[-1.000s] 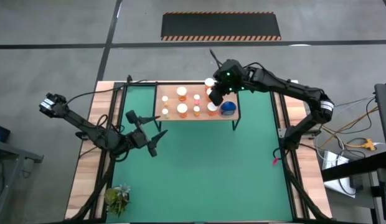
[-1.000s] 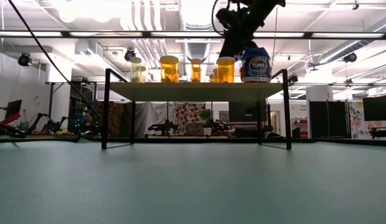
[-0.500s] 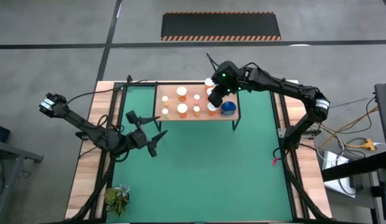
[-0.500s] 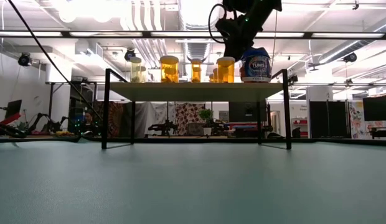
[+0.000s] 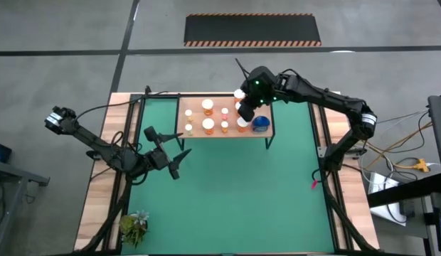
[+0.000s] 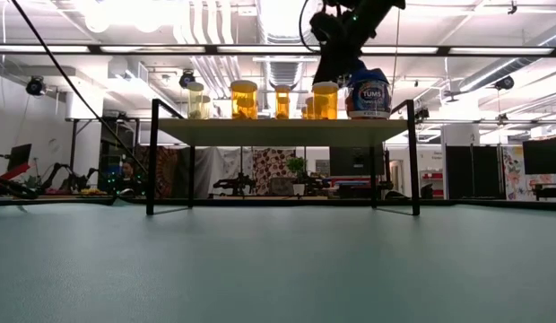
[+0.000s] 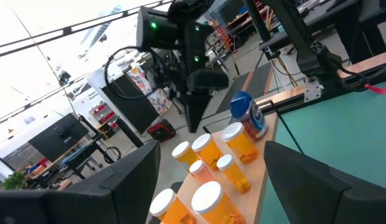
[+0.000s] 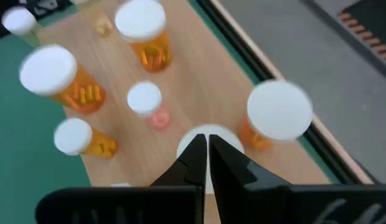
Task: Pick and place medicine bottles onto shelf by color
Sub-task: Adjust the pill bottles
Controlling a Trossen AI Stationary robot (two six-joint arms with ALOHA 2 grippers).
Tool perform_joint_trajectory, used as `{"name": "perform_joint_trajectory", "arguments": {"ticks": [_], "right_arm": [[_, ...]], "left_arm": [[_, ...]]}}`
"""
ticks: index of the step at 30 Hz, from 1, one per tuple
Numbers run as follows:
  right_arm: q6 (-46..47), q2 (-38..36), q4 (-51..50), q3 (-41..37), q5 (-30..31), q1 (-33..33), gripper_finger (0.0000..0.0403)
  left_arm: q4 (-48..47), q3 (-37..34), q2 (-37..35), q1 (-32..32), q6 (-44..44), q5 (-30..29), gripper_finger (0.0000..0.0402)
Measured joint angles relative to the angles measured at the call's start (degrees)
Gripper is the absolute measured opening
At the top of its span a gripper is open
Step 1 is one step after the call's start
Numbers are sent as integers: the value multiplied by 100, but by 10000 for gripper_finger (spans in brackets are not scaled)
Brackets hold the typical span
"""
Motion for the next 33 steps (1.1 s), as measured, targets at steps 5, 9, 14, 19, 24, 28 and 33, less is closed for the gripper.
{"name": "perform_joint_trajectory", "arguments": {"ticks": [5, 9, 14, 19, 24, 28, 33], "right_arm": [[-124, -3, 19, 97, 4, 0, 9], [-246, 27, 19, 86, 12, 0, 9], [-274, 218, -67, 77, 57, 0, 9], [-281, 318, -266, 80, 61, 0, 9], [-263, 293, -341, 82, 26, 25, 9], [-261, 279, -365, 82, 4, 52, 9], [-265, 284, -347, 82, 2, 63, 9]], "left_arm": [[0, 0, 2, 0, -4, 2, 270], [0, 0, 2, 0, -4, 2, 270], [-1, 0, 4, 0, -20, 2, 270], [0, 0, 4, 0, -21, 2, 270], [0, 0, 4, 0, -22, 2, 270], [0, 0, 4, 0, -24, 2, 270], [2, 0, 4, 0, -24, 4, 270]]}}
